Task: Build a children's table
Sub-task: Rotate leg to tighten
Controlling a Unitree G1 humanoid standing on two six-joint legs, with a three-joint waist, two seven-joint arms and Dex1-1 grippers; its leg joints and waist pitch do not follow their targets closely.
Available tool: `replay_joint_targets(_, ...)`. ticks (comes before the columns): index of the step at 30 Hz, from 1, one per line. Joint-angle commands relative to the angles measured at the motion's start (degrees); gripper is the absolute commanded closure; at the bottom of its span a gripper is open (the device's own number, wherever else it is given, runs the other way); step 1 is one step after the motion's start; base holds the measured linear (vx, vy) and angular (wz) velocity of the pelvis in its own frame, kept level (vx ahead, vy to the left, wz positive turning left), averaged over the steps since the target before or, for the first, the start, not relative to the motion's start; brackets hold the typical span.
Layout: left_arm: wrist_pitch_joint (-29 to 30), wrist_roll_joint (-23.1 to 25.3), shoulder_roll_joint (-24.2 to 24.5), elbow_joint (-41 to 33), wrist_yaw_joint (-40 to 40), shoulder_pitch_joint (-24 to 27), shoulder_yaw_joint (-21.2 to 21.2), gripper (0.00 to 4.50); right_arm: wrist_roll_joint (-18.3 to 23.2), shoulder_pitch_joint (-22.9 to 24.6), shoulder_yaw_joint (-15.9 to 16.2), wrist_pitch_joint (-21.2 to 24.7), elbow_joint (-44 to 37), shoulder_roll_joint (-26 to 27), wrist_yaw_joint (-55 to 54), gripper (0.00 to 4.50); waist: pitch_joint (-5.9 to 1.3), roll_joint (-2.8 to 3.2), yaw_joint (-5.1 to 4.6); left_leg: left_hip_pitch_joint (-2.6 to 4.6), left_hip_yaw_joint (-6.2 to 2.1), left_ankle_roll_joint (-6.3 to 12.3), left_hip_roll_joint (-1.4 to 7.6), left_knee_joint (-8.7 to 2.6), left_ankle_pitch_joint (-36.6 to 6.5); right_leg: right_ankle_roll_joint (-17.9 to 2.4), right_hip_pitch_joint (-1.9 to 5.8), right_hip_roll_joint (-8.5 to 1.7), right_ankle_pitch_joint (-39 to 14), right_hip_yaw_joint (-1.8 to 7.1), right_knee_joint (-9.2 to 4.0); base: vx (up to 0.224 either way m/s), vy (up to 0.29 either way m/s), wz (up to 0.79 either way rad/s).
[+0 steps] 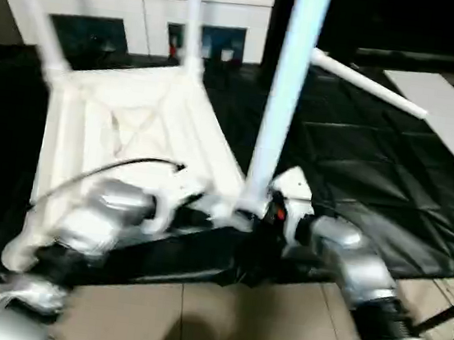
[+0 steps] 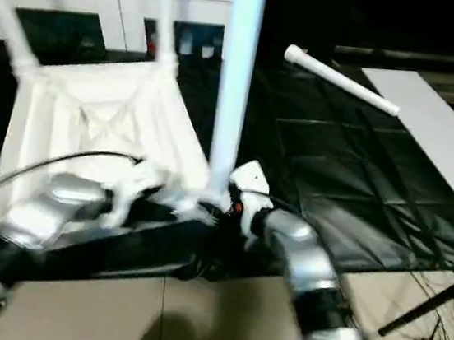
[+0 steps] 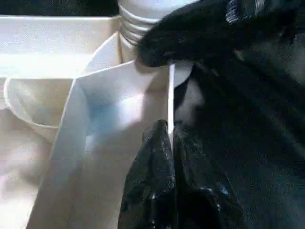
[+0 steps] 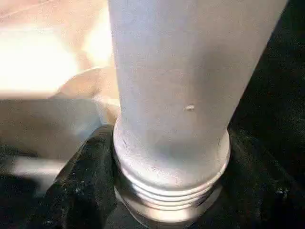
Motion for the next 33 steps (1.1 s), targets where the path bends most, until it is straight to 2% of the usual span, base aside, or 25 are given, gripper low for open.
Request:
replay_joint_targets(1, 0.62, 0.70, -2.51, 5.71, 10.17, -0.50, 2.01, 4.50, -0.69, 0.77, -1.01, 1.51, 5.89, 2.06, -7.08, 1.78, -2.47, -0.41, -0.13, 1.08, -0.42, -1.84, 1.01, -4.70, -21.54, -8.85, 1.30, -2.14, -24.54, 1.47, -5.94, 0.000, 0.000, 0.00)
replay_joint_targets(3, -2.37, 1.47, -5.06, 9.24, 13.92, -2.57, 1.98, 4.50, 0.71, -1.10, -3.63, 0.07, 9.89, 4.76, -12.14, 1.78, -2.53, -0.09, -0.19, 0.81, -0.50, -1.36, 0.92, -4.78, -21.46, -8.00, 1.26, -2.16, -25.03, 1.47, -6.14, 0.000, 0.000, 0.00)
replay_joint_targets(4, -3.20, 1.71, -5.39, 9.79, 13.89, -2.92, 1.68, 4.50, 0.96, -1.46, -3.90, -0.15, 10.40, 5.11, -12.59, 1.78, -2.63, -0.28, -0.14, 0.91, -0.56, -1.17, 0.82, -4.75, -21.71, -7.45, 1.22, -2.12, -25.50, 1.35, -6.27, 0.000, 0.000, 0.00)
replay_joint_targets(8, -9.06, 3.48, -6.32, 12.25, 11.60, -4.65, -0.10, 4.50, 2.65, -3.40, -6.09, -3.10, 10.80, 7.22, -11.98, 1.78, -2.75, 0.25, 0.14, 0.56, -0.65, -0.36, 0.87, -4.97, -21.75, -6.63, 1.33, -2.14, -24.25, 1.30, -6.36, 0.000, 0.000, 0.00)
replay_joint_targets(9, -9.06, 3.48, -6.32, 12.25, 11.60, -4.65, -0.10, 4.50, 2.65, -3.40, -6.09, -3.10, 10.80, 7.22, -11.98, 1.22, -2.75, 0.27, 0.17, 0.62, -0.64, -0.36, 0.90, -4.96, -22.00, -6.51, 1.28, -2.13, -24.54, 1.28, -6.40, 0.000, 0.000, 0.00)
replay_joint_targets(10, -9.70, 3.54, -6.25, 12.58, 11.12, -4.86, -0.20, 4.50, 2.41, -3.45, -6.00, -3.86, 10.16, 7.11, -11.75, 1.08, -2.77, 0.50, 0.26, 0.78, -0.64, -0.37, 0.91, -4.97, -22.44, -6.51, 1.15, -2.14, -24.95, 1.28, -6.39, 0.000, 0.000, 0.00)
replay_joint_targets(12, -10.79, 3.39, -5.73, 12.76, 8.85, -4.87, -0.80, 4.50, 1.73, -2.97, -5.80, -4.27, 7.89, 6.29, -12.12, 1.07, -2.76, 0.41, 0.26, 0.63, -0.64, -0.15, 0.85, -5.04, -22.56, -6.25, 1.25, -2.16, -25.51, 1.24, -6.55, 0.000, 0.000, 0.00)
replay_joint_targets(13, -11.54, 3.36, -5.52, 12.94, 7.96, -4.88, -1.08, 4.50, 1.34, -2.70, -5.74, -4.15, 6.80, 5.80, -12.57, 0.97, -2.78, 0.27, 0.20, 0.23, -0.73, -0.08, 0.90, -5.21, -21.88, -5.94, 1.50, -2.29, -25.70, 1.19, -6.49, 0.000, 0.000, 0.00)
replay_joint_targets(14, -14.44, 3.69, -5.29, 13.93, 7.21, -5.14, -1.54, 4.50, 0.29, -1.95, -5.19, -3.60, 4.23, 4.49, -12.82, 0.81, -2.79, 0.15, 0.25, 0.15, -0.75, 0.01, 0.85, -5.21, -21.34, -5.70, 1.57, -2.26, -25.90, 1.15, -6.54, 0.000, 0.000, 0.00)
replay_joint_targets(15, -14.46, 3.69, -5.29, 13.94, 7.20, -5.14, -1.54, 4.50, 0.29, -1.95, -5.19, -3.59, 4.22, 4.48, -12.82, 0.69, -2.90, 0.15, 0.45, 0.39, -0.58, 0.24, 0.83, -5.11, -20.31, -5.45, 1.37, -2.18, -25.64, 1.23, -6.67, 0.000, 0.000, 0.00)
replay_joint_targets(17, -18.46, 4.20, -5.16, 15.83, 6.64, -5.81, -1.47, 4.50, -0.55, 0.41, -4.95, -1.93, -1.28, 2.61, -12.55, 0.64, -2.99, -0.27, 0.76, 0.47, -0.25, 0.93, 0.83, -5.03, -17.78, -5.41, 1.43, -2.15, -24.33, 1.37, -6.77, 0.000, 0.000, 0.00)
replay_joint_targets(19, -22.35, 4.68, -5.11, 17.06, 9.16, -6.39, -0.67, 4.50, -0.86, 2.94, -4.95, -0.18, -6.14, 1.48, -11.73, 0.64, -2.98, -0.16, 1.10, 0.51, -0.12, 1.54, 0.92, -5.03, -16.06, -4.84, 1.47, -2.04, -23.06, 1.50, -6.89, 0.000, 0.000, 0.00)
replay_joint_targets(20, -23.06, 2.60, -5.20, 17.12, 7.83, -6.82, 1.32, 4.22, -0.77, 5.24, -5.18, 1.67, -10.20, 0.95, -11.40, 0.64, -3.11, -0.13, 1.09, 0.17, -0.16, 1.80, 0.97, -5.14, -14.72, -4.98, 1.79, -2.10, -22.27, 1.45, -6.72, 0.000, 0.000, 0.00)
replay_joint_targets(21, -23.06, 2.60, -5.20, 17.12, 7.83, -6.82, 1.32, 4.22, -0.77, 5.24, -5.18, 1.67, -10.20, 0.95, -11.40, 0.64, -3.15, -0.15, 1.25, 0.16, -0.20, 1.82, 1.09, -5.16, -14.23, -5.11, 1.75, -2.14, -22.13, 1.43, -6.64, 0.000, 0.000, 0.00)
replay_joint_targets(22, -22.64, 0.70, -5.06, 15.31, 8.41, -7.10, 3.61, 4.06, -0.81, 7.45, -4.46, 3.65, -14.12, 0.28, -10.14, 0.65, -3.20, 0.07, 1.14, -0.02, -0.24, 1.62, 1.04, -5.12, -13.95, -5.81, 1.75, -2.20, -21.68, 1.38, -6.50, 0.000, 0.000, 0.00)
replay_joint_targets(23, -22.31, 0.28, -4.92, 14.51, 8.46, -7.10, 4.07, 3.90, -0.83, 7.91, -4.23, 4.06, -14.98, 0.17, -9.94, 0.65, -3.49, 0.56, 1.53, -0.05, -0.33, 1.42, 1.23, -5.06, -12.74, -6.62, 1.85, -2.36, -19.42, 1.39, -6.24, 0.000, 0.000, 0.00)
replay_joint_targets(24, -21.92, -0.19, -4.75, 13.58, 8.52, -7.09, 4.61, 3.84, -0.86, 8.43, -3.95, 4.52, -15.98, 0.05, -9.71, 0.65, -3.64, 0.53, 1.45, -0.05, -0.28, 1.39, 1.40, -4.97, -12.00, -7.32, 1.86, -2.19, -16.78, 1.42, -5.98, 0.000, 0.000, 0.00)
replay_joint_targets(25, -20.33, -1.55, -3.14, 8.20, 8.06, -6.65, 6.18, 3.78, -0.42, 10.30, -2.98, 6.30, -20.25, -0.29, -8.79, 0.65, -3.82, 0.71, 1.40, -0.44, -0.40, 1.44, 1.55, -4.90, -10.03, -9.01, 2.13, -1.98, -10.54, 1.20, -5.10, 0.000, 0.000, 0.00)
replay_joint_targets(26, -20.27, -1.70, -2.73, 7.26, 7.91, -6.60, 6.43, 3.71, -0.21, 10.73, -2.72, 6.79, -21.34, -0.40, -8.70, 0.65, -3.82, 0.62, 1.39, -0.84, -0.44, 1.90, 1.49, -4.94, -9.56, -9.71, 2.28, -1.90, -7.05, 0.99, -4.74, 0.000, 0.000, 0.00)
replay_joint_targets(27, -17.67, -2.70, -1.68, 3.99, 7.06, -5.96, 7.41, 3.71, 0.18, 11.34, -2.46, 7.51, -22.86, -0.46, -8.47, 0.65, -3.84, 1.28, 1.35, -0.83, -0.57, 1.77, 1.41, -4.96, -9.80, -10.13, 2.31, -1.95, -6.05, 0.89, -4.41, 0.000, 0.000, 0.00)
replay_joint_targets(29, -15.24, -3.68, -0.76, 1.14, 6.05, -5.29, 8.24, 3.59, 0.46, 11.84, -2.16, 8.15, -24.09, -0.59, -8.14, 0.65, -3.90, 0.99, 0.71, -0.73, -0.40, 2.22, 1.21, -4.65, -9.23, -11.42, 2.30, -1.68, -2.26, 0.89, -4.20, 0.053, 0.024, -0.06)
replay_joint_targets(30, -8.46, -6.68, 2.70, -8.56, 0.94, -2.28, 9.41, 3.47, 1.02, 13.33, -0.60, 10.03, -27.57, -1.88, -5.66, 0.65, -3.92, 1.31, 0.88, -0.59, -0.46, 2.16, 1.27, -4.62, -8.86, -12.02, 2.41, -1.77, -1.22, 0.90, -3.89, 0.053, 0.025, -0.04)
replay_joint_targets(31, -8.46, -6.68, 2.70, -8.56, 0.94, -2.28, 9.41, 3.35, 1.02, 13.33, -0.60, 10.03, -27.57, -1.88, -5.66, 0.65, -3.99, 1.20, 0.86, -0.93, -0.47, 3.06, 1.32, -4.40, -6.54, -12.71, 2.62, -1.72, 2.24, 0.97, -3.55, 0.054, 0.024, -0.04)
replay_joint_targets(32, -6.69, -7.64, 4.03, -11.66, -1.13, -1.19, 9.45, 3.35, 1.17, 13.98, -0.12, 11.13, -29.22, -2.38, -4.73, 0.65, -4.14, 1.43, 0.89, -0.38, -0.22, 3.46, 1.14, -3.98, -5.70, -13.40, 2.27, -1.46, 4.71, 1.02, -3.40, 0.056, 0.015, -0.01)
replay_joint_targets(33, -3.42, -10.30, 6.63, -17.39, -4.81, 0.75, 9.77, 3.32, 1.79, 14.62, 0.59, 12.39, -31.23, -3.33, -2.91, 0.65, -4.12, 1.00, 0.80, -0.48, -0.17, 3.91, 1.10, -3.91, -5.03, -13.65, 2.34, -1.44, 5.77, 1.06, -3.34, 0.056, 0.015, -0.01)
